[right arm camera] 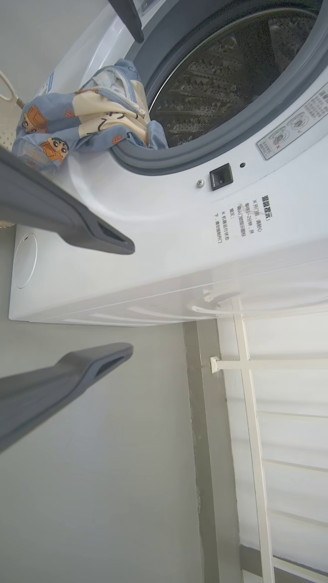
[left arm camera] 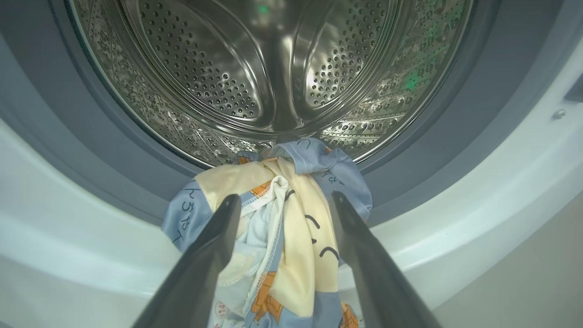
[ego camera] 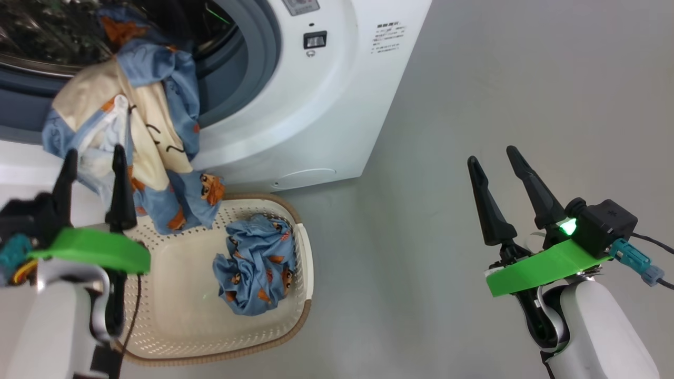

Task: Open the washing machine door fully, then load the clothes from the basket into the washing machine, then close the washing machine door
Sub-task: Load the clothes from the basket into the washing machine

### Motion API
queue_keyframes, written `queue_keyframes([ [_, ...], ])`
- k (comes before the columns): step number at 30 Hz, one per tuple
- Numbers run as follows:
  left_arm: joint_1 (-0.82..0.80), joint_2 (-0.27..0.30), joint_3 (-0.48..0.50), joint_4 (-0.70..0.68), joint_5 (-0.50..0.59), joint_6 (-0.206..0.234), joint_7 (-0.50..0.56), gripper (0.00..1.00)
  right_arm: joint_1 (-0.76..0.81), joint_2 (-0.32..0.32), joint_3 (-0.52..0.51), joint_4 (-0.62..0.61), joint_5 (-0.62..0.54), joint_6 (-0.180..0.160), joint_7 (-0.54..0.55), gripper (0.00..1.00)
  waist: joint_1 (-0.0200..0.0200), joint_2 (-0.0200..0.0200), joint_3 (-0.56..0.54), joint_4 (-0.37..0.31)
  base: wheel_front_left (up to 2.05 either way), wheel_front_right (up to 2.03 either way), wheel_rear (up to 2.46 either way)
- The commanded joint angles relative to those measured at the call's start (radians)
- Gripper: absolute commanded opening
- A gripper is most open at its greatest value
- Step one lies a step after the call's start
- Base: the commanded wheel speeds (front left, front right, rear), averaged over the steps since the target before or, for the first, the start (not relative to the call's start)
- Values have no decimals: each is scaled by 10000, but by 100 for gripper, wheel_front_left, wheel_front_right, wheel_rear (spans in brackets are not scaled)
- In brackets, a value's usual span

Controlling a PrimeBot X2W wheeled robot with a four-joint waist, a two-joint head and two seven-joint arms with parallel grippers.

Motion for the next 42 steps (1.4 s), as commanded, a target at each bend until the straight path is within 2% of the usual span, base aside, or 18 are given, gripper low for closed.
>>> queue_keyframes([
  [1, 402, 289, 370, -582, 51, 88, -62, 100, 268, -30, 161, -248, -96, 16, -48, 100, 0, 0, -112, 86, 0, 0, 0],
  [11, 2544, -7, 753, -2732, 350, 508, -63, 100, 341, -120, 238, -186, -61, 16, -48, 100, 0, 0, -318, 93, 0, 0, 0],
  [16, 2975, -114, 731, -3026, 367, 544, -63, 100, 361, -177, 168, -225, -73, 16, -48, 100, 0, 0, -310, 155, 0, 0, 0],
  [33, 2847, -130, 599, -2667, 160, 550, 27, 100, 265, -144, 116, -306, -98, 16, -48, 100, 0, 0, -128, 113, 0, 0, 0],
  [42, 2207, 75, 403, -1281, -85, 296, 496, 100, 172, -94, 97, -339, -111, 16, -48, 100, 0, 0, 52, 12, 0, 0, 0],
])
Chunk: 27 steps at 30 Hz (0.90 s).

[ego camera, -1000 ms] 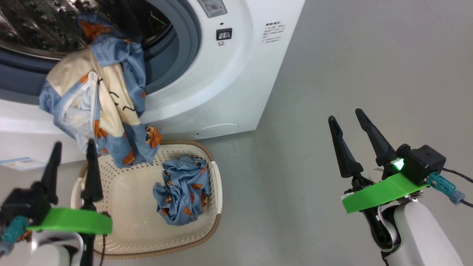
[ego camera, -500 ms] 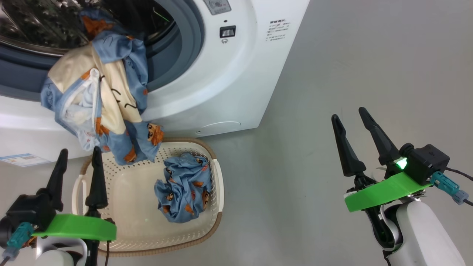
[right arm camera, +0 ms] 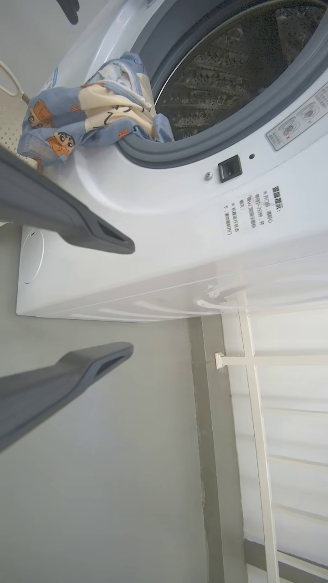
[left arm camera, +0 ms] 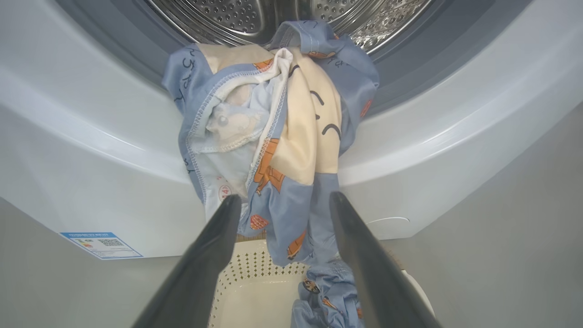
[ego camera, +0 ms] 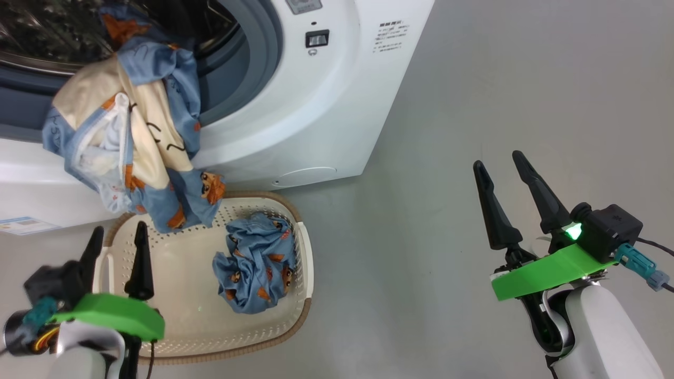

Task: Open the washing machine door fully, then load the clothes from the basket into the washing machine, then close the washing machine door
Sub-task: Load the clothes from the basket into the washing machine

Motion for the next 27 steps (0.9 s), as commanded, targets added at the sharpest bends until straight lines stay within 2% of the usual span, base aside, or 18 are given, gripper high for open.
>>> queue_keyframes([
  [1, -430, 294, 221, 126, -74, -65, 77, 100, -31, 16, 194, -259, -115, 16, -48, 100, 1, -1, 36, -31, 0, 0, 0],
  [7, -1594, 432, -8, 2240, -493, -385, 295, 100, -158, 98, 303, -254, -107, 16, -48, 100, 1, -1, 181, -273, 0, 0, 0],
  [15, -3213, 734, -337, 4734, -805, -558, 68, 100, -216, 169, 243, -301, -73, 16, -48, 100, 1, -1, 479, -670, 0, 0, 0],
  [27, -5022, 1181, -906, 6999, -1517, -603, -80, 100, -342, 304, 264, -397, -103, 16, -48, 100, 1, -1, 954, -1026, 0, 0, 0],
])
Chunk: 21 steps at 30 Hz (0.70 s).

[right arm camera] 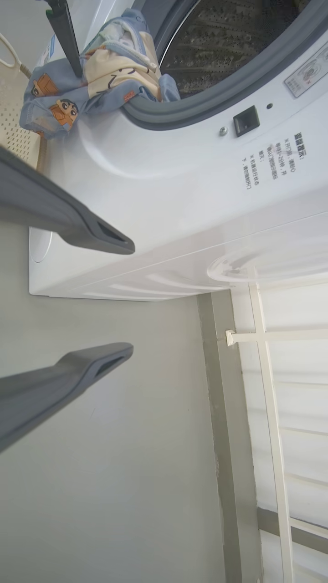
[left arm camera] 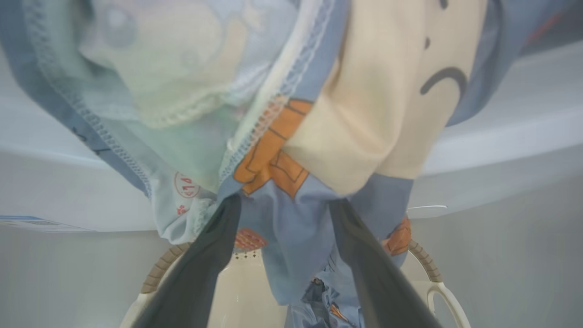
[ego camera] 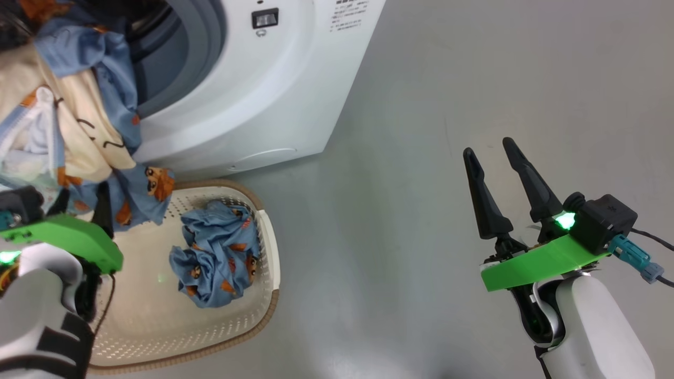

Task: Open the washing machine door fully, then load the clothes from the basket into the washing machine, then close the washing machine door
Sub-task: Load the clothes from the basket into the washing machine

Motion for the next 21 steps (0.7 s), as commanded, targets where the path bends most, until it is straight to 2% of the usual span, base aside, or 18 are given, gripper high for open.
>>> queue_keyframes([
  [1, -337, 487, 161, 98, -116, -24, -110, 100, -63, 16, 194, -271, -103, 16, -48, 100, 0, 0, 156, -109, 0, 0, 0],
  [8, -1296, 762, -84, 1043, -294, -25, -343, 100, -172, 106, 157, -341, -117, 16, -48, 100, 0, 0, 541, -291, 0, 0, 0],
  [20, -1921, 712, 102, 1217, -258, -2, -573, 100, -248, 183, 121, -340, -142, 16, -48, 100, 0, 0, 675, -340, 0, 0, 0],
  [21, -1897, 694, 119, 1162, -240, -3, -574, 82, -249, 184, 116, -341, -148, 16, -48, 100, 0, 0, 669, -329, 0, 0, 0],
])
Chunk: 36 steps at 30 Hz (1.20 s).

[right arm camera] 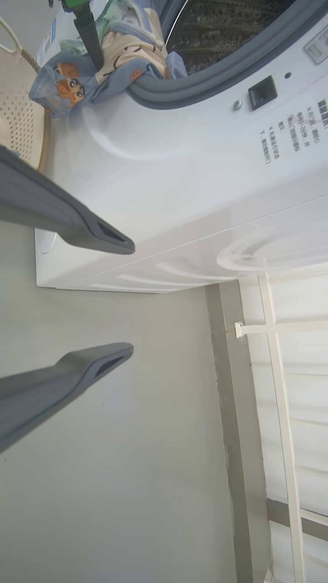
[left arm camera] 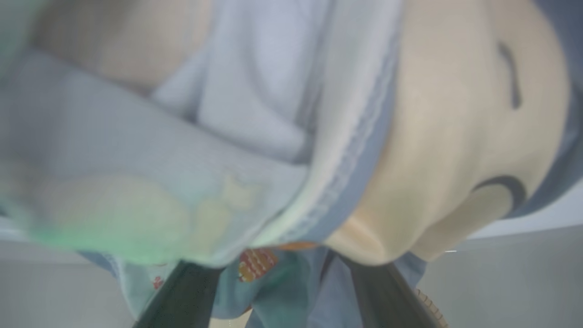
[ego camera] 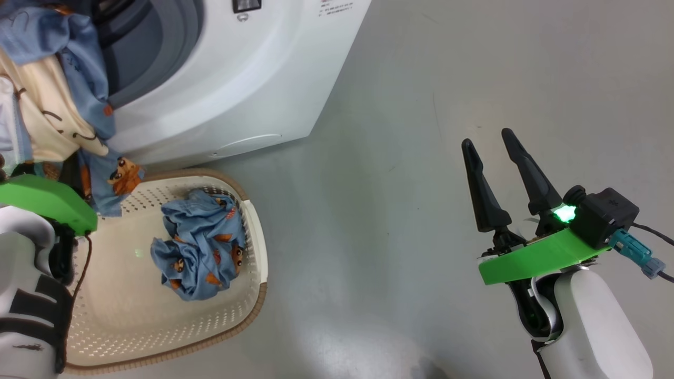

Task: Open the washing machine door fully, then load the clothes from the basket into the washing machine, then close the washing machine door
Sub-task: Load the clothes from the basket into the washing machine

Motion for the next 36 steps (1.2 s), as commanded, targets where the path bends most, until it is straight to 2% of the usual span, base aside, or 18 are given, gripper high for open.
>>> queue_keyframes([
  [1, -82, 365, 238, -261, 85, -4, -131, 38, -62, 32, 150, -244, -151, 16, -48, 100, 1, -1, -20, 33, 0, 0, 0],
  [2, -37, 340, 243, -300, 104, -6, -132, 15, -61, 33, 146, -241, -157, 16, -48, 100, 1, -1, -32, 53, 0, 0, 0],
  [3, 8, 317, 247, -328, 116, -8, -132, 0, -60, 33, 140, -236, -158, 16, -48, 100, 1, -1, -47, 76, 0, 0, 0],
  [13, 533, 123, 9, -701, 194, -23, -134, 0, -29, 5, 184, -172, -160, 16, -48, 100, 1, -1, -319, 331, 0, 0, 0],
  [28, 2390, 320, 525, -4514, 739, -26, -135, 0, 308, -111, 103, -123, -59, 16, -48, 100, 1, -1, -687, 638, 0, 0, 0],
  [36, 2277, 196, 930, -6071, 842, 42, -135, 0, 308, -109, 74, -151, -18, 16, -48, 100, 1, -1, -622, 672, 0, 0, 0],
])
